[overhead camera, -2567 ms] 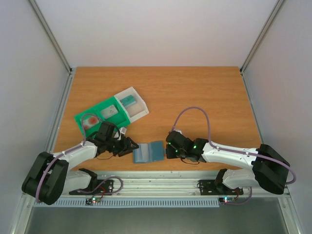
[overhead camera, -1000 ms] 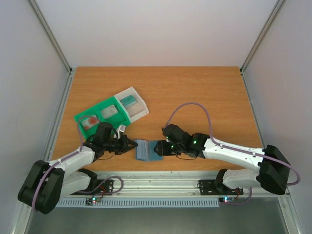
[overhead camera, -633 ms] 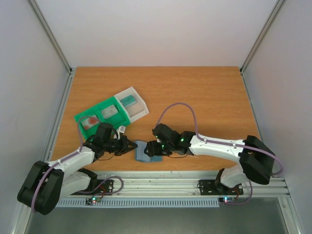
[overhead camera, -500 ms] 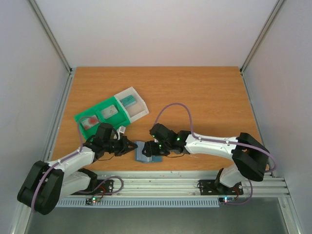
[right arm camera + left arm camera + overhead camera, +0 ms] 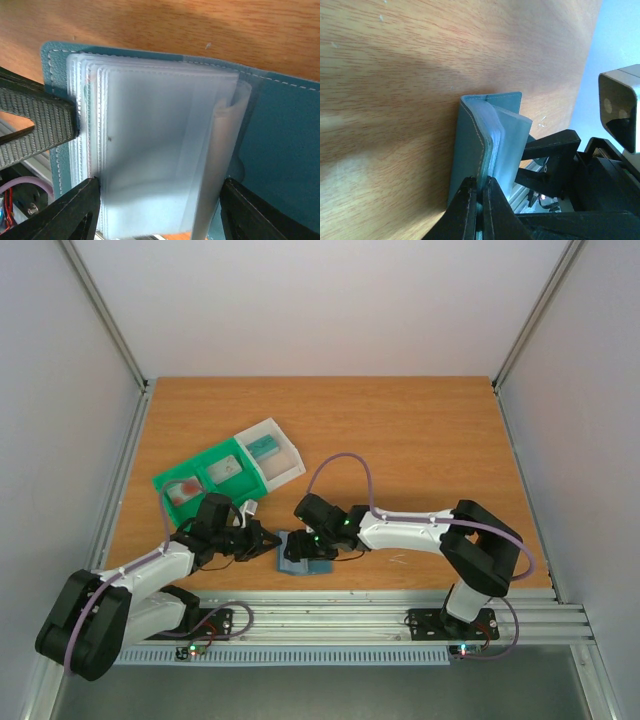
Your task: Take the credit cards out of the card holder
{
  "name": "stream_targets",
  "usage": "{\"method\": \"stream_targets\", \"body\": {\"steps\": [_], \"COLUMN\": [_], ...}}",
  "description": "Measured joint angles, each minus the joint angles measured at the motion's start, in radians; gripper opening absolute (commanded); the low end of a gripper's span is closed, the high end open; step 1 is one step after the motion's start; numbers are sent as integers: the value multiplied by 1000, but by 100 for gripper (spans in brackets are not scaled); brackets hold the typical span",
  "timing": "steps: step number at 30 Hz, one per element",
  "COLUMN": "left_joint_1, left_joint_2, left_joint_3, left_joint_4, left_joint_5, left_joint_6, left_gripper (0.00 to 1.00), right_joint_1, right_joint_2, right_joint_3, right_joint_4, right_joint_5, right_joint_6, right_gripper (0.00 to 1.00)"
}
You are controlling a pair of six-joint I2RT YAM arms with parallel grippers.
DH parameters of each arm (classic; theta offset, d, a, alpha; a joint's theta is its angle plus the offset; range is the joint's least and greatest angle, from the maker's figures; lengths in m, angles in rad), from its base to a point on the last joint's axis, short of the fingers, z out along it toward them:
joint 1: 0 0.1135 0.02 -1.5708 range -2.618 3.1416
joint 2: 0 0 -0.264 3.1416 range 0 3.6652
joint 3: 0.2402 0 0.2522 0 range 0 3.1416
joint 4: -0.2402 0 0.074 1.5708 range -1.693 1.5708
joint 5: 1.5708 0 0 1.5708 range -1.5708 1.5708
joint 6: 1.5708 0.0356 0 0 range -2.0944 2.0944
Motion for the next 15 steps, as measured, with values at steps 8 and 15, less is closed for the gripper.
{"method": "stream_targets", "body": {"steps": [8,15], "left_joint_1": [0,0], "left_joint_2": [-4,-23], "left_joint_3": [-4,-5], "left_joint_4": [-8,-11], "left_joint_5": [-3,-2], "left_joint_6": [0,0], "left_gripper": [0,1], "right_joint_1": [0,3], "right_joint_2": [13,-26], "right_joint_3": [0,-11], "right_joint_4": [-10,-87], "right_joint_5": [23,119], "right_joint_6": [-7,-26], "right_gripper": [57,46]}}
